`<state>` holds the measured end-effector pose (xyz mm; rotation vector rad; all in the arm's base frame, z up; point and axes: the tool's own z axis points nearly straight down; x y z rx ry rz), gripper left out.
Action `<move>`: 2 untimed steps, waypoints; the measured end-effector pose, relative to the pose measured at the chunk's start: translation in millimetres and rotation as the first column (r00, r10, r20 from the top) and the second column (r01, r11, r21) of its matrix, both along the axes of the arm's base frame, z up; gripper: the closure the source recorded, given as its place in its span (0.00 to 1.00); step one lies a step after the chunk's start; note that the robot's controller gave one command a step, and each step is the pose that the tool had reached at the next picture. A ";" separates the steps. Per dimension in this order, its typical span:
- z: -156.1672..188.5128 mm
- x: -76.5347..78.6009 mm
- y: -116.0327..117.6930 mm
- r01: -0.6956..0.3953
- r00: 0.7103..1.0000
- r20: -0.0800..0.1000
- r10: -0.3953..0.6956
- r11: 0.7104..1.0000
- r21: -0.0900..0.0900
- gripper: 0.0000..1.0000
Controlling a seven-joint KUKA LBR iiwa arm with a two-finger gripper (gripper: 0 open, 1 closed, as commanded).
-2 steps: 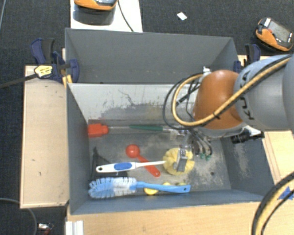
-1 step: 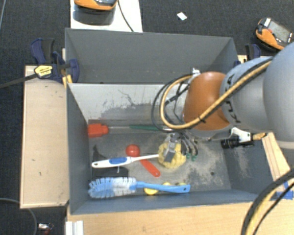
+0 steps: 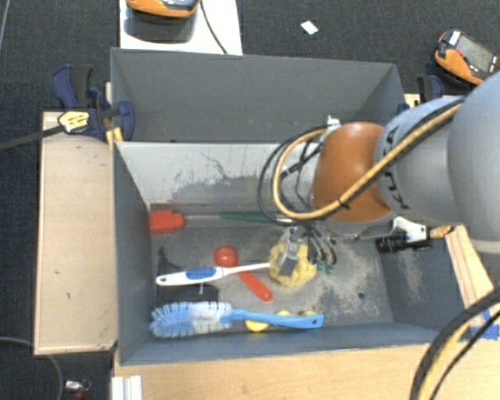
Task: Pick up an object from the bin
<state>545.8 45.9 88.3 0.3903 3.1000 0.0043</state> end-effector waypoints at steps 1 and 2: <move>0.0 0.0 0.0 -0.001 1.000 0.000 0.001 1.000 0.000 1.00; 0.0 0.0 0.0 -0.002 1.000 0.000 0.002 1.000 0.000 1.00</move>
Offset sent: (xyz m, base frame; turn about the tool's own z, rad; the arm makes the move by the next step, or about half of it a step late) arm 0.0000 0.0000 0.0000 0.0000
